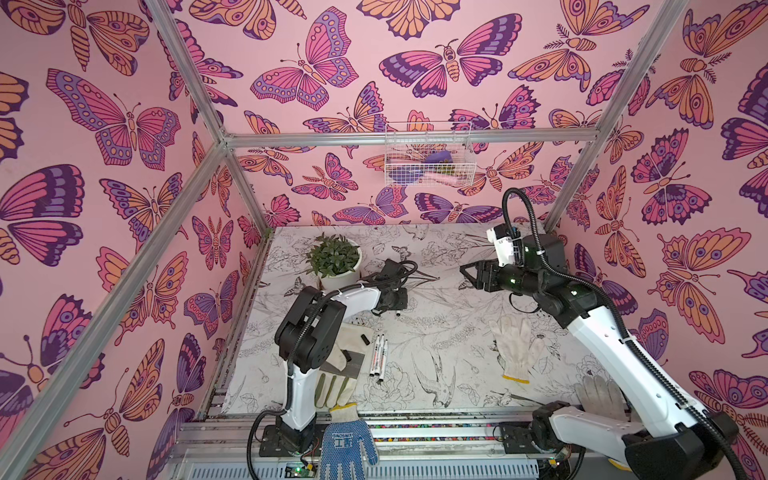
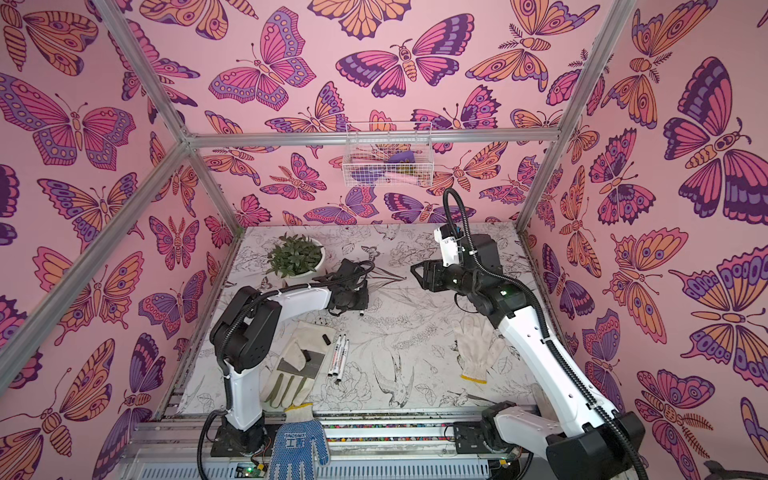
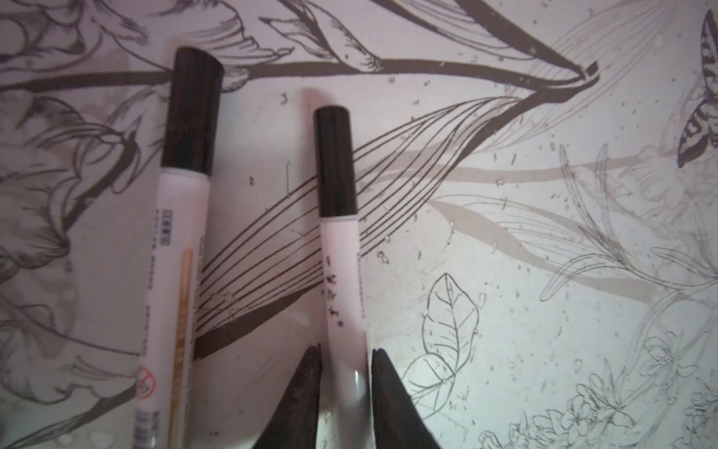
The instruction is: Insert the pens into the pen caps
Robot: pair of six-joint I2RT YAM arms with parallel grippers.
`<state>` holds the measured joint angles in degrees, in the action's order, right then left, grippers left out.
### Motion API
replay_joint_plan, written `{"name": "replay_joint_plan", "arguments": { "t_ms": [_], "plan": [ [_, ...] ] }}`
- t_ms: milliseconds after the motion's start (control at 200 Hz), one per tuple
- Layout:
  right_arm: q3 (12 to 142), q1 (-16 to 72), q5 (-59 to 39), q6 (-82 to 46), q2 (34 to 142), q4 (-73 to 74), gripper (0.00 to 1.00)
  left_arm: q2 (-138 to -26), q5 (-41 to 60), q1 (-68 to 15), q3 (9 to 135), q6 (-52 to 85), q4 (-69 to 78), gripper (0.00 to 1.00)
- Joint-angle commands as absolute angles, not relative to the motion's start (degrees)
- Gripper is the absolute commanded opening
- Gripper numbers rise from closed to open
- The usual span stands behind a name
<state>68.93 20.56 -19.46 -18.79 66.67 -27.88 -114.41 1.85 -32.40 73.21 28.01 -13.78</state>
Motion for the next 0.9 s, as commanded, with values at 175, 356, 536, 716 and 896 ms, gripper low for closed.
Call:
{"name": "replay_joint_plan", "arguments": {
  "t_ms": [175,356,536,716,896],
  "plan": [
    [68.55,20.46,-19.02,-16.61,65.30,-29.55,0.63,-115.92,-0.40,-31.72,73.81,29.09,-18.64,0.31],
    [68.77,20.45,-20.13,-16.03,65.34,-29.53,0.63,-112.45,0.39,-31.73,74.44,29.09,-18.64,0.34],
    [68.49,20.45,-20.34,-16.00,65.76,-29.58,0.63,-105.58,0.26,-31.73,75.67,29.24,-18.59,0.38],
    [68.30,20.44,-20.77,-15.69,66.36,-29.17,0.64,-96.10,-3.95,-31.45,72.56,29.30,-18.75,0.40],
    [68.12,21.81,-22.95,-14.94,68.61,-29.24,0.64,-87.39,-5.41,-30.43,64.07,34.49,-21.26,0.41]
  ]
}}
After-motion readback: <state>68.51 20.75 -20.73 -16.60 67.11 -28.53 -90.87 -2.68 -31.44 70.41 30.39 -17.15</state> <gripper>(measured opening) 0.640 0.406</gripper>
